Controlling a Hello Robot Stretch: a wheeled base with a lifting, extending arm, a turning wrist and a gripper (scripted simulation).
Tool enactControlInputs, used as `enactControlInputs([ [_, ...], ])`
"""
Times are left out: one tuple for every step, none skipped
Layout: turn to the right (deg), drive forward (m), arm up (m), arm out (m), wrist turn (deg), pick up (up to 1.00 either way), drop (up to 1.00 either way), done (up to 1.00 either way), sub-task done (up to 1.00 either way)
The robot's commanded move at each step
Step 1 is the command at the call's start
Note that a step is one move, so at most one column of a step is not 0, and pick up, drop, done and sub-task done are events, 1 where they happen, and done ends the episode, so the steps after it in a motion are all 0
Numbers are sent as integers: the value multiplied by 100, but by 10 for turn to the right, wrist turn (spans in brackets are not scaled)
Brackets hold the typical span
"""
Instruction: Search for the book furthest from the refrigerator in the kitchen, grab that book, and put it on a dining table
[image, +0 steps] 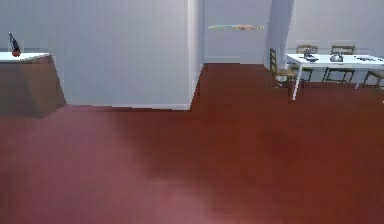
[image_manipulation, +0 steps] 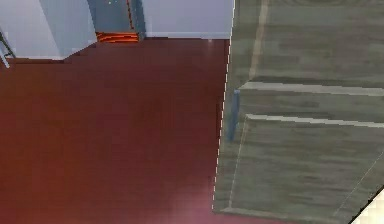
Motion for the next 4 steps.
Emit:
enactControlInputs([
  [390,0,0,0,0,0,0,0,0],
  [0,100,0,0,0,0,0,0,0],
  [0,100,0,0,0,0,0,0,0],
  [30,0,0,0,0,0,0,0,0],
])
